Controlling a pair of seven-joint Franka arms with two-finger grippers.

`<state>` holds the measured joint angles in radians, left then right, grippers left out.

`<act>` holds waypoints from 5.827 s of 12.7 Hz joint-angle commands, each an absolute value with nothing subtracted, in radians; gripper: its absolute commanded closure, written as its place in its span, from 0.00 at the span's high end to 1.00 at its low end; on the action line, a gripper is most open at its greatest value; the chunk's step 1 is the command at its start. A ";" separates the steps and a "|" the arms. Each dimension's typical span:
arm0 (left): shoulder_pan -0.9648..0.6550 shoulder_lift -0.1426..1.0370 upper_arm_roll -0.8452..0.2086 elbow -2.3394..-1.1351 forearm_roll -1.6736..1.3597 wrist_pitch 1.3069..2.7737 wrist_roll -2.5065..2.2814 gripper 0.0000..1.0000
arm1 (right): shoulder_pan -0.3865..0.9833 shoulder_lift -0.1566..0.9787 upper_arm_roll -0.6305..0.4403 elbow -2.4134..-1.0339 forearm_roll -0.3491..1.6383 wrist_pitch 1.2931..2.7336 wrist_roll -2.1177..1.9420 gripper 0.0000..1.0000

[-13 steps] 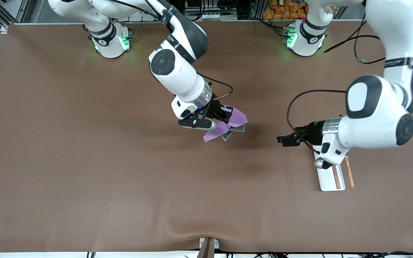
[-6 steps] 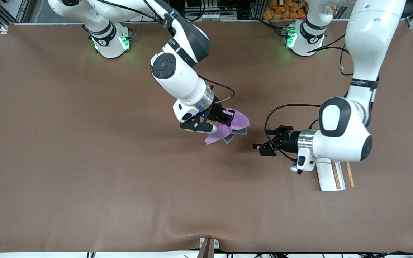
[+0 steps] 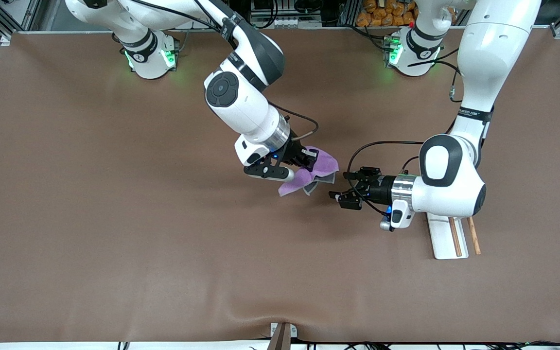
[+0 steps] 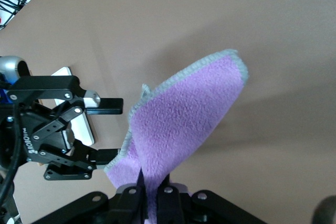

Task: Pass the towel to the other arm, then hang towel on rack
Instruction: 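Move the left gripper to the towel held by the right gripper, then grasp the towel with the left gripper and open the right gripper, then carry the towel toward the rack while the right gripper withdraws, then lower the towel with the left gripper over the wooden dowels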

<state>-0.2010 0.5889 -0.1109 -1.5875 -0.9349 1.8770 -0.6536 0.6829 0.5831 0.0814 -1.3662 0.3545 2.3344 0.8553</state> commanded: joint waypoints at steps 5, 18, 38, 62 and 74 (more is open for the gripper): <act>-0.218 0.545 -0.121 -1.651 -0.991 1.887 -0.672 0.59 | 0.698 0.598 0.072 -1.335 0.376 2.330 0.868 0.05; -0.193 0.500 -0.114 -1.631 -0.976 1.870 -0.678 0.00 | 0.696 0.597 0.072 -1.335 0.374 2.329 0.864 0.08; -0.112 0.287 -0.204 -1.391 -0.072 1.618 -0.516 0.00 | 0.546 0.539 0.060 -1.374 0.244 2.018 0.485 1.00; 0.201 0.351 -0.184 -1.399 0.046 1.565 -0.284 0.00 | 0.035 0.193 0.054 -1.376 0.060 1.482 0.006 1.00; 0.225 0.377 -0.179 -1.396 0.046 1.562 -0.301 0.00 | -0.133 -0.035 0.051 -1.503 -0.005 1.379 -0.081 1.00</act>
